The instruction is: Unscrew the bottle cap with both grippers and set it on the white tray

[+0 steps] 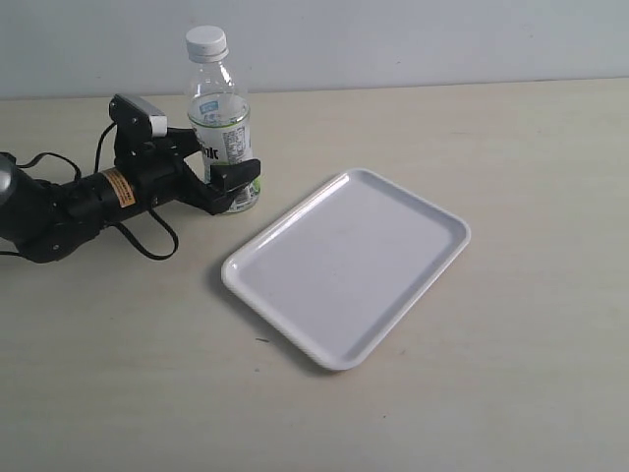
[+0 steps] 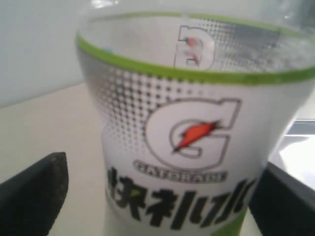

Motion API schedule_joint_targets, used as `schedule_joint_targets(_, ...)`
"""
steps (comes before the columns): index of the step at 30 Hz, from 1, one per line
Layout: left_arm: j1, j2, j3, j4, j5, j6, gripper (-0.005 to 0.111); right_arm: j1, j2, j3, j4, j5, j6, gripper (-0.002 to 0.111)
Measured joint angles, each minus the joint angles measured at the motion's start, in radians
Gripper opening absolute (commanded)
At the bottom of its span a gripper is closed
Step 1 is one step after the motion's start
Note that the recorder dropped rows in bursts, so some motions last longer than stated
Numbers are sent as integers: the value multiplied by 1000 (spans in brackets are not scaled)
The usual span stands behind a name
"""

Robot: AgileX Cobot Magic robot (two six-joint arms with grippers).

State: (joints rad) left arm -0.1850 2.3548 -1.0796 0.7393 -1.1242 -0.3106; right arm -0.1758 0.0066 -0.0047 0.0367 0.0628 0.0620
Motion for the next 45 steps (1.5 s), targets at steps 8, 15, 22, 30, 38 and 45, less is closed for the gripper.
schedule_joint_targets(8,0,2,-12,-4,7,-24,92,0,0,0,0,0,0,0)
schedule_joint_targets(15,0,40,-12,-2,25,21,92,0,0,0,0,0,0,0)
schedule_joint_targets(22,0,48,-12,-2,6,38,92,0,0,0,0,0,0,0)
schedule_joint_targets(30,-20,48,-16,-26,-27,38,92,0,0,0,0,0,0,0)
schedule_joint_targets(38,-46,48,-35,-36,-10,38,92,0,0,0,0,0,0,0)
schedule_joint_targets(45,-46,48,-35,-75,47,38,66,0,0,0,0,0,0,0)
